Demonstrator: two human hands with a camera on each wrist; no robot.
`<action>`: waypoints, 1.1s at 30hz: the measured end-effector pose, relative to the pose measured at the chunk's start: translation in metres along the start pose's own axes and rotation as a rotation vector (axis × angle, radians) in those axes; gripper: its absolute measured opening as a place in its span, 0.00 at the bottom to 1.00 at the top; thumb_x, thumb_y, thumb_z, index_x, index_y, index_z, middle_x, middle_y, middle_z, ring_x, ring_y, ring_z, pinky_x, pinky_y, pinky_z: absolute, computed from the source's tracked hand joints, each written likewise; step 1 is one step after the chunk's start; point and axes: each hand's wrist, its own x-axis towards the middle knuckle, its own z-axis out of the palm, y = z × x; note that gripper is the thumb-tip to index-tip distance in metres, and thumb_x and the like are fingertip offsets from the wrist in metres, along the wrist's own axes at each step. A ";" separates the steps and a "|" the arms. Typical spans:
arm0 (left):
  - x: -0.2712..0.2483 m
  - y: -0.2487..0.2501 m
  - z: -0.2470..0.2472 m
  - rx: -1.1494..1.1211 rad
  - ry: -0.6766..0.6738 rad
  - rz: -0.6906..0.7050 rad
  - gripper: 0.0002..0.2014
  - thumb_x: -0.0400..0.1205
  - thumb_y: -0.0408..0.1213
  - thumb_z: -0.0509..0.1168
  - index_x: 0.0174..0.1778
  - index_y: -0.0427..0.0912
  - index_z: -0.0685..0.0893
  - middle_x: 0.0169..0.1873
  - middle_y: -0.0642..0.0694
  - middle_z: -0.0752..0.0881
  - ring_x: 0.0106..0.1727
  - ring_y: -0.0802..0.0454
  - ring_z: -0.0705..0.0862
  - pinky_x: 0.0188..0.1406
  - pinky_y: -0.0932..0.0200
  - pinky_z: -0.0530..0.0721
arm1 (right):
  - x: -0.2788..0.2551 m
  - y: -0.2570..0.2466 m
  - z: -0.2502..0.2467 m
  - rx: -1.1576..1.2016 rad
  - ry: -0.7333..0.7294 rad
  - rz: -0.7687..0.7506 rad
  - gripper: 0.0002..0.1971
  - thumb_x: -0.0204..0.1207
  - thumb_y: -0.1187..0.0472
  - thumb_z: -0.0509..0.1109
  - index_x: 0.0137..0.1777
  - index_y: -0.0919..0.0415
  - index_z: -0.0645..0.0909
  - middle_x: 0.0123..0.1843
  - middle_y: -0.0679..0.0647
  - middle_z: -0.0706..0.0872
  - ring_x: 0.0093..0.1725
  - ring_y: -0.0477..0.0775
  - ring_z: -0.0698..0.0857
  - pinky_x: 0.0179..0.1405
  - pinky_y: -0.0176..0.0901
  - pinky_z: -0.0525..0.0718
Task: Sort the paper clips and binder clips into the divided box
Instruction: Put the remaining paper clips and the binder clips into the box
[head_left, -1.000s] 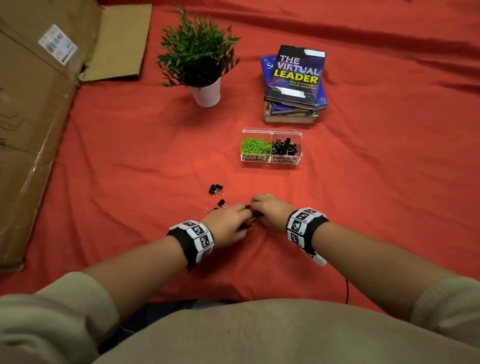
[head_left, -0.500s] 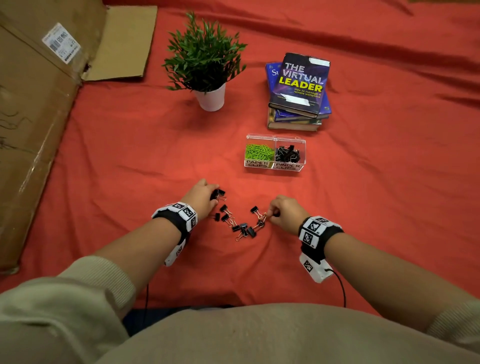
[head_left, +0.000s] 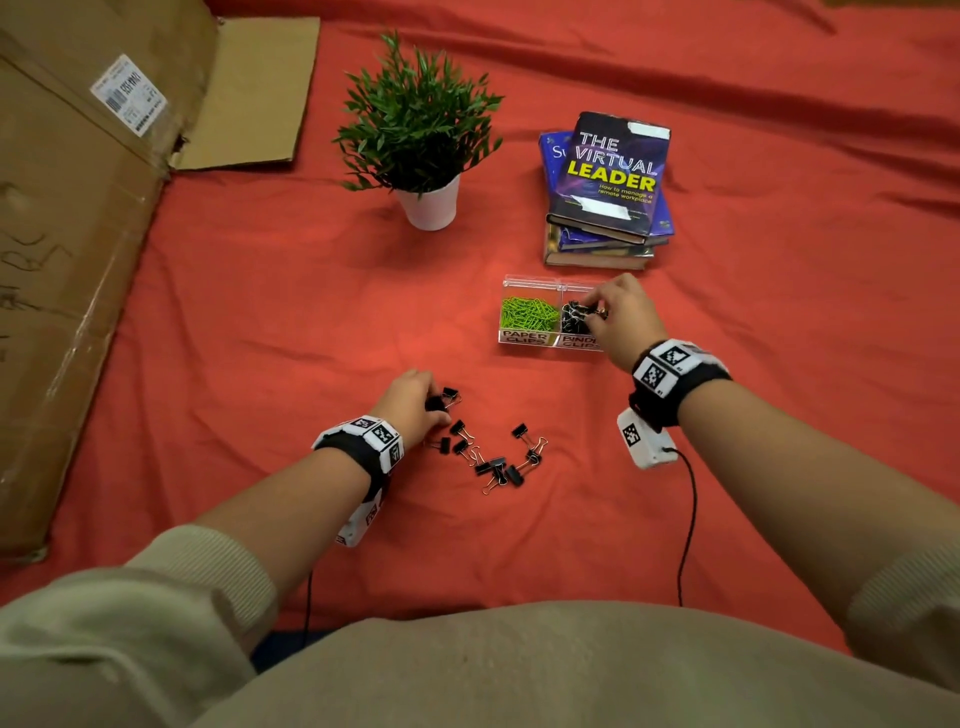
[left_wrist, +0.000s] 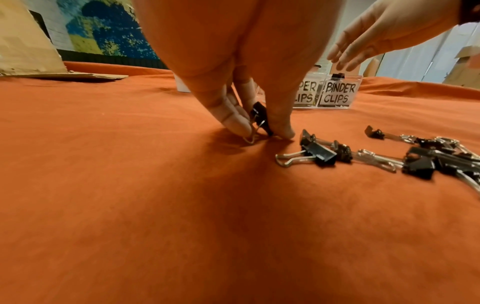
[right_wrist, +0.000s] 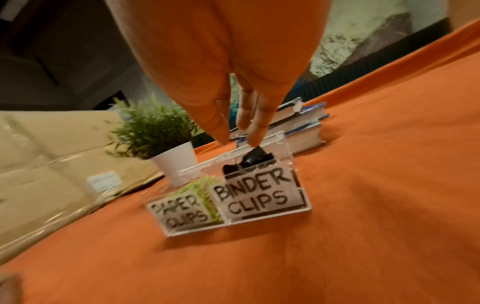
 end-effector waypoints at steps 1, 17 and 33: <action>0.001 0.000 0.000 -0.014 -0.005 -0.006 0.17 0.70 0.39 0.78 0.49 0.39 0.81 0.51 0.42 0.81 0.52 0.45 0.80 0.48 0.58 0.74 | -0.008 -0.006 0.002 -0.020 -0.004 -0.062 0.11 0.73 0.67 0.69 0.55 0.60 0.84 0.58 0.60 0.77 0.60 0.57 0.76 0.66 0.46 0.75; 0.024 0.052 -0.022 -0.177 -0.052 0.160 0.10 0.71 0.31 0.76 0.37 0.43 0.80 0.30 0.50 0.82 0.33 0.55 0.78 0.33 0.62 0.74 | -0.109 -0.002 0.070 -0.207 -0.578 -0.271 0.12 0.72 0.68 0.66 0.56 0.65 0.81 0.58 0.62 0.75 0.54 0.62 0.79 0.55 0.50 0.77; 0.108 0.189 -0.009 -0.147 0.051 0.291 0.06 0.73 0.33 0.74 0.42 0.43 0.84 0.41 0.46 0.83 0.41 0.51 0.80 0.46 0.58 0.81 | -0.051 0.035 -0.002 0.267 -0.070 0.246 0.04 0.67 0.70 0.75 0.39 0.61 0.85 0.34 0.48 0.83 0.33 0.45 0.78 0.31 0.21 0.73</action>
